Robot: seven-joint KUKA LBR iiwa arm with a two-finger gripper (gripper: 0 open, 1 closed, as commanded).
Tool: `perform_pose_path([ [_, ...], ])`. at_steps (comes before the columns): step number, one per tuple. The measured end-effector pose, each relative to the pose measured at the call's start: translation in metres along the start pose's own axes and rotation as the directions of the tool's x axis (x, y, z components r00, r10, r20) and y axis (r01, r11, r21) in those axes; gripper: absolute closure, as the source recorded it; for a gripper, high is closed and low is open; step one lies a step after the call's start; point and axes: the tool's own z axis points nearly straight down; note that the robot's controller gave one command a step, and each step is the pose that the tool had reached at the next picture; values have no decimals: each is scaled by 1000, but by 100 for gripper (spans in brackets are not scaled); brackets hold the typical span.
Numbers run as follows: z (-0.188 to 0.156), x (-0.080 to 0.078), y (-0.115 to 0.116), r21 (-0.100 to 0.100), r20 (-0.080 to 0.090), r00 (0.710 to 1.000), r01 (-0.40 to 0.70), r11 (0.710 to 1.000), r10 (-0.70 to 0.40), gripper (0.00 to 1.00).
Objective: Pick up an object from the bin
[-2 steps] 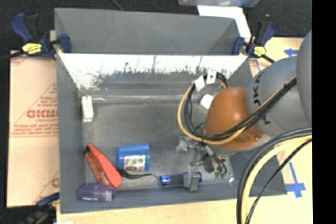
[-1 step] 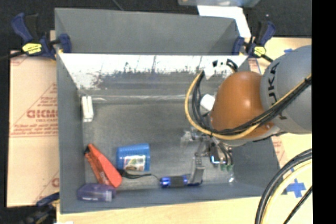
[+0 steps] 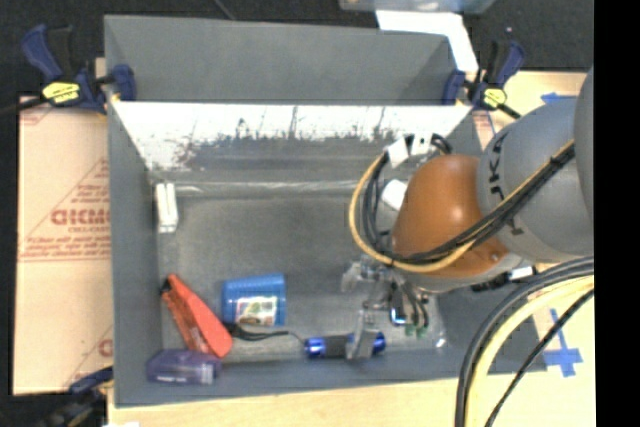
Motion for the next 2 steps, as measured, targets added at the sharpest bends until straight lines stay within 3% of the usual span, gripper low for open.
perform_pose_path([
  [1, 28, -1, 6, -1, 19, 1000, 9, 1000, -9, 0],
  [2, 26, -1, 103, -7, 18, 986, -165, 986, 165, 100],
])
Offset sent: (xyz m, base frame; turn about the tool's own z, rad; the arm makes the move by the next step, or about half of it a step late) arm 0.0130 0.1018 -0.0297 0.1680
